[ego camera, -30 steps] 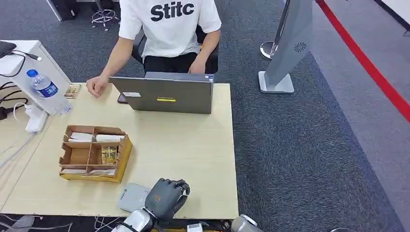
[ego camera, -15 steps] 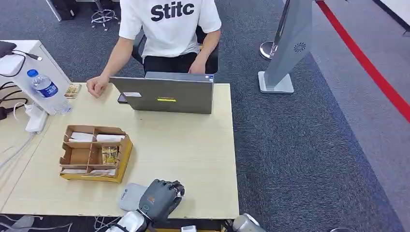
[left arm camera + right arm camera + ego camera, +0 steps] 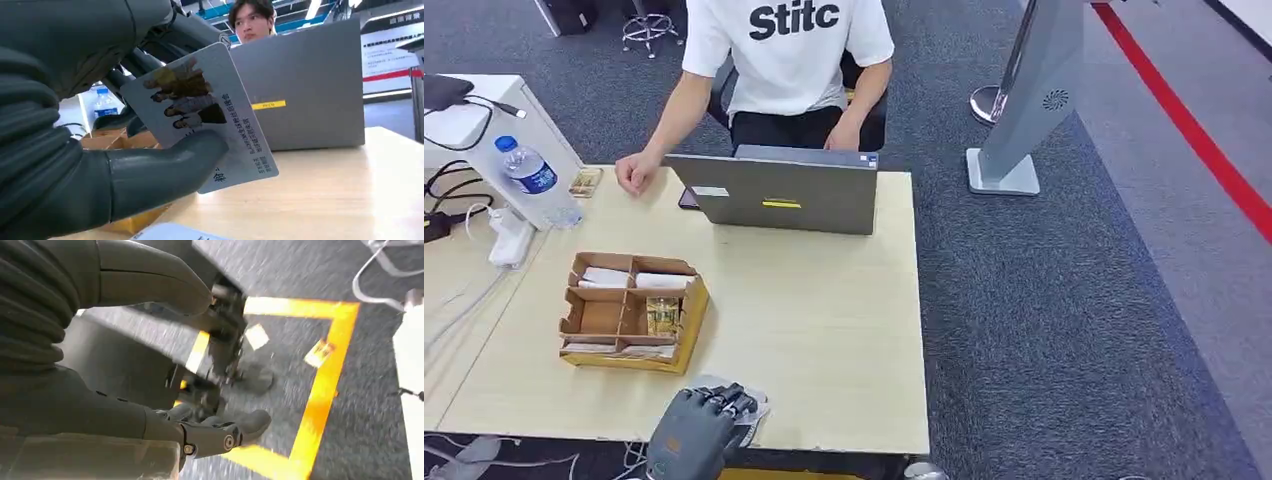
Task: Pass the card to the sensor for recognition and then transmit it.
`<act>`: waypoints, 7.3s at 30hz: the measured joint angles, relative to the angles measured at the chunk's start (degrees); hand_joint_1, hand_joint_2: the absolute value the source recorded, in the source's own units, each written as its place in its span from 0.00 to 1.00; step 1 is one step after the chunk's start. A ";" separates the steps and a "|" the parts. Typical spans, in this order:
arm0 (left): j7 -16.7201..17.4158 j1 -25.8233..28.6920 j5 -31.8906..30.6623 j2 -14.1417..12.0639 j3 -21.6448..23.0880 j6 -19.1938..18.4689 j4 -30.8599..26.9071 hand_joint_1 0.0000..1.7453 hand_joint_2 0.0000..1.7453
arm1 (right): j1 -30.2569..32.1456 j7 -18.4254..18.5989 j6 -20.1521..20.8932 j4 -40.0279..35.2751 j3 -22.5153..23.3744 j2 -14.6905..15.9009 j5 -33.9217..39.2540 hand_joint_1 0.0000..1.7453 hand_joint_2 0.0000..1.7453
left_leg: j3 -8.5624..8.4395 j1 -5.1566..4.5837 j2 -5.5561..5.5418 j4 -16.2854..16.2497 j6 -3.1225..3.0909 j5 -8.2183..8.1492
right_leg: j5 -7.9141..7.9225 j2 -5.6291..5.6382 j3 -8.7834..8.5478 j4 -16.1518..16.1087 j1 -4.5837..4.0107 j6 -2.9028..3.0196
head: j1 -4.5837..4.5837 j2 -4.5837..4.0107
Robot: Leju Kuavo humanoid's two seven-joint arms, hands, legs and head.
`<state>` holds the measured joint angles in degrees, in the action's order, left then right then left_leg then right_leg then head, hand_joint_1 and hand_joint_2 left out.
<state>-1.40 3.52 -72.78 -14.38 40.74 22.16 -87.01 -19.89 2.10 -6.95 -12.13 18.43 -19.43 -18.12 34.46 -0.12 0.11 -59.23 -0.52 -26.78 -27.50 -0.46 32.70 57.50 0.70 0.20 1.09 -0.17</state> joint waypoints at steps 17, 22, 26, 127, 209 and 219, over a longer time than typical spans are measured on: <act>25.98 20.34 1.02 -18.92 -4.46 5.07 -20.52 1.00 1.00 | 32.60 -41.40 23.80 10.73 -22.05 41.20 -1.95 0.00 1.00 | -1.31 -0.66 0.48 -0.06 -0.79 -1.78 | -1.30 0.29 -1.25 -0.34 0.57 -0.68 | 0.13 0.00; 34.11 21.27 0.26 -23.76 -3.24 5.18 -23.24 1.00 1.00 | 58.27 -28.29 34.78 -3.96 -14.56 61.07 19.61 0.00 1.00 | -2.15 -1.29 -0.08 -0.14 -1.55 -2.00 | -2.15 -0.12 -1.79 0.09 1.28 -1.61 | -0.70 -0.02; 39.41 22.32 -0.44 -26.07 -0.59 6.31 -24.83 1.00 1.00 | 71.31 14.37 62.00 -41.30 9.78 53.87 11.41 0.00 1.00 | -1.68 0.87 0.58 -0.15 -0.31 -2.00 | -1.03 0.50 -2.24 -1.33 -0.97 -0.24 | 1.33 0.00; 1.86 4.84 6.51 2.80 -10.17 10.10 9.61 1.00 1.00 | 28.60 -11.96 57.53 -46.95 65.42 -0.20 -71.82 0.00 1.00 | -2.67 0.14 1.17 0.13 -0.21 -2.55 | -1.98 0.97 -2.75 -0.50 -0.31 0.02 | -0.13 0.00; -6.49 -27.35 14.51 -23.67 -51.36 2.21 30.24 1.00 1.00 | 28.36 -13.53 46.80 -26.05 58.10 12.26 -71.82 0.00 1.00 | -2.64 0.25 1.16 0.14 0.13 -2.28 | -1.86 1.02 -2.63 -0.32 -0.36 0.21 | -0.02 0.00; -6.47 -28.47 14.29 -23.80 -51.34 2.21 33.13 1.00 1.00 | 28.21 -13.53 46.38 -24.39 57.88 13.00 -71.82 0.00 1.00 | -2.65 0.25 1.15 0.14 0.13 -2.29 | -1.86 1.01 -2.62 -0.32 -0.35 0.21 | -0.07 0.00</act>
<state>-7.87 -24.94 -58.49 -38.18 -10.60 24.37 -53.88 8.32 -11.43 39.43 -36.52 76.30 -6.43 -89.94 31.81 0.13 1.26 -59.10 -0.39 -29.07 -29.35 0.55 30.09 57.18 0.35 0.42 1.03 -0.17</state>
